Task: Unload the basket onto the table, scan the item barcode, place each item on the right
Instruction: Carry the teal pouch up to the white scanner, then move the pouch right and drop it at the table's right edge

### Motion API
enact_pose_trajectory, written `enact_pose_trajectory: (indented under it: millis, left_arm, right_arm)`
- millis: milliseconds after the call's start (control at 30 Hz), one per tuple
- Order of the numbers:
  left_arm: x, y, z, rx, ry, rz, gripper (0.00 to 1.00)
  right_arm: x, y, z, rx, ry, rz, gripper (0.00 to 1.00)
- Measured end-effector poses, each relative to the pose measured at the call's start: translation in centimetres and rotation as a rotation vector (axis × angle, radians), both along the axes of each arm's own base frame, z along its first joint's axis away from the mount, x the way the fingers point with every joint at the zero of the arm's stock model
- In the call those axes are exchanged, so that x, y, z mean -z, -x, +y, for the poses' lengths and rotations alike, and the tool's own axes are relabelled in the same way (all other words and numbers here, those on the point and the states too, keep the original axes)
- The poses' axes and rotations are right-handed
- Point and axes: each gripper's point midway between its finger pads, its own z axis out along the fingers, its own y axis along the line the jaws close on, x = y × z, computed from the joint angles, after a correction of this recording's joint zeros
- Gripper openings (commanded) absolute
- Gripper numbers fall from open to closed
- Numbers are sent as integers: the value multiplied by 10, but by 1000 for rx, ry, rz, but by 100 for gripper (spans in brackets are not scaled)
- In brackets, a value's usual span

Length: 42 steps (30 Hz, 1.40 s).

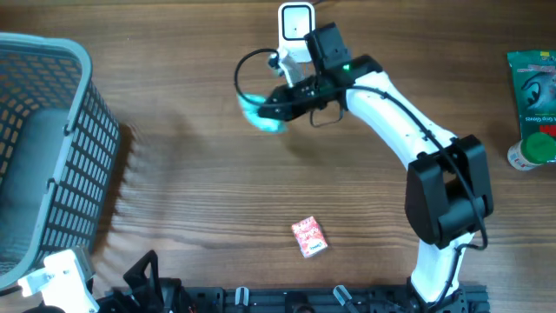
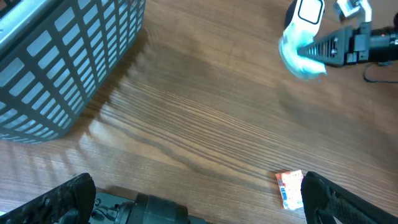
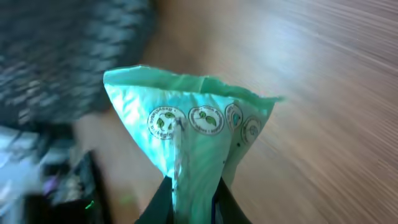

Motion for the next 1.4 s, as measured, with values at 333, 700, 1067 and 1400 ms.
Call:
enact_pose_trajectory:
  millis: [333, 700, 1067, 1400]
  left_arm:
    - [0, 0, 0, 0, 0, 2, 100]
    - [0, 0, 0, 0, 0, 2, 100]
    - [0, 0, 0, 0, 0, 2, 100]
    - [0, 0, 0, 0, 0, 2, 100]
  right_arm:
    - [-50, 85, 22, -542, -643, -344, 4]
    - [4, 79, 26, -532, -635, -278, 5]
    - [51, -93, -22, 363, 42, 4, 4]
    - [12, -212, -91, 717, 615, -769, 4]
